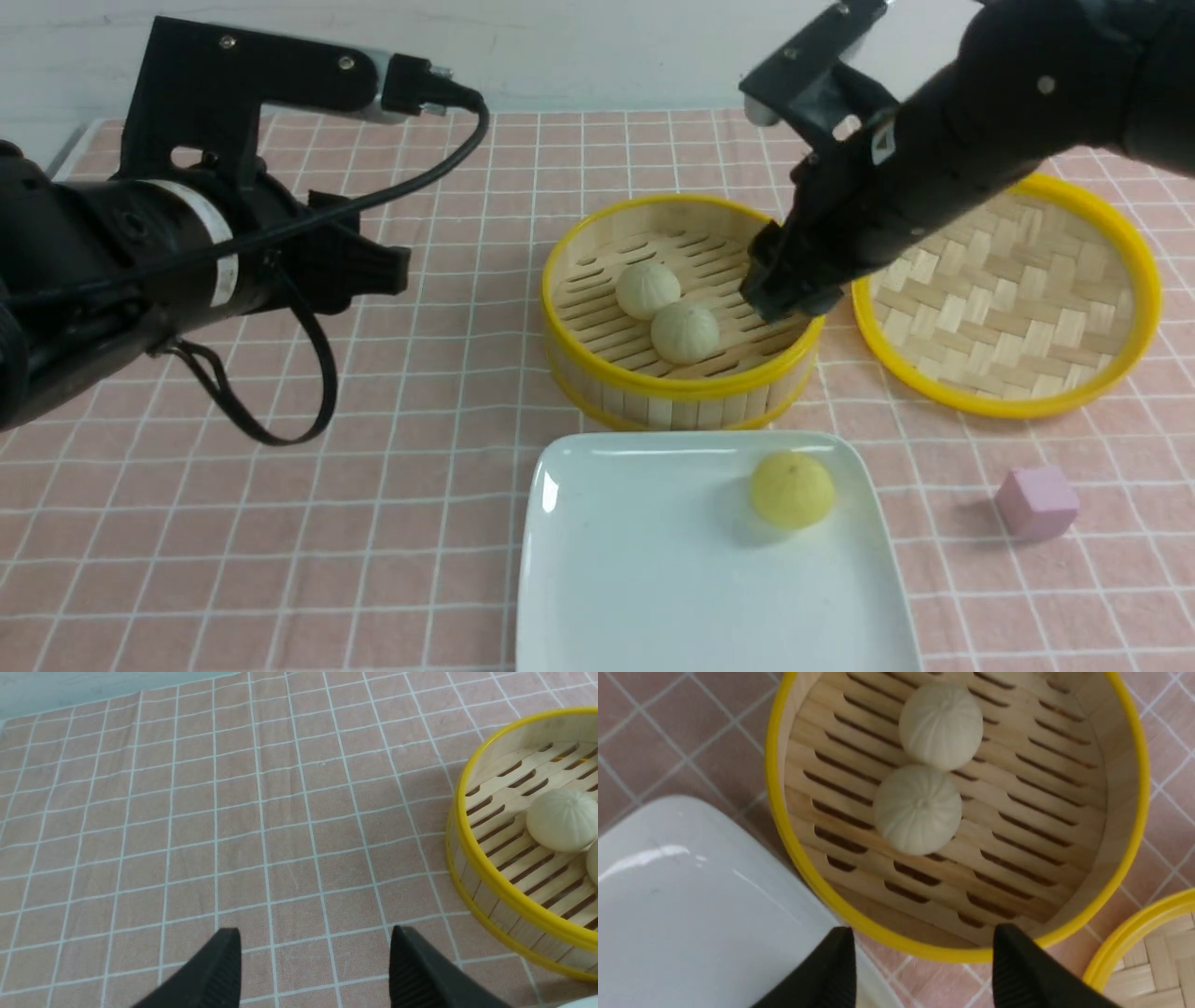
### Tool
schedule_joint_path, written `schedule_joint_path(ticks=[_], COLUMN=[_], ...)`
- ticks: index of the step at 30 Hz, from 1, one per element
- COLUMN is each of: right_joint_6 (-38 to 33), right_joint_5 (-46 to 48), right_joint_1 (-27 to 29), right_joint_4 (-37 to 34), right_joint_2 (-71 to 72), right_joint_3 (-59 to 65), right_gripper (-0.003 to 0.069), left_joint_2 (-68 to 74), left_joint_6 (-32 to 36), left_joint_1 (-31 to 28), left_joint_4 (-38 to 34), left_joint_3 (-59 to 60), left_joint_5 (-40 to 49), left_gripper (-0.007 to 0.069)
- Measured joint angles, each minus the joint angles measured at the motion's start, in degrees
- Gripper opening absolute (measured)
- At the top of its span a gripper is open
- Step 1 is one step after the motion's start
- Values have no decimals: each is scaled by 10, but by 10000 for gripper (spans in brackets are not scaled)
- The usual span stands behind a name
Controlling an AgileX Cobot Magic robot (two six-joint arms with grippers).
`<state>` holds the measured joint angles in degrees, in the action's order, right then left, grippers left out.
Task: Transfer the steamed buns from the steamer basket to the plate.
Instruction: Use the right arm to grab the steamed stuffed bun that is closest to it
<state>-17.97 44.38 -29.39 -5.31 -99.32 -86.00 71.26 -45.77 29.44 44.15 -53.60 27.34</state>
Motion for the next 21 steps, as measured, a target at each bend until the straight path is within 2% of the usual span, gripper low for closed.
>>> schedule_joint_path(ticks=[4, 8, 16, 21], right_joint_6=[0, 0, -9, -11], right_joint_5=[0, 3, 12, 7], right_joint_1=[0, 0, 0, 0], right_joint_4=[-1, -4, -25, -27], right_joint_2=[-43, -94, -185, -204], right_joint_3=[-37, -73, -138, -140], right_gripper=[358, 358, 412, 416], left_joint_2=[0, 0, 0, 0], left_joint_6=[0, 0, 0, 0], left_joint_1=[0, 0, 0, 0], left_joint_4=[0, 0, 0, 0], left_joint_3=[0, 0, 0, 0], left_joint_5=[-1, -1, -1, -1], left_gripper=[438, 438, 438, 438])
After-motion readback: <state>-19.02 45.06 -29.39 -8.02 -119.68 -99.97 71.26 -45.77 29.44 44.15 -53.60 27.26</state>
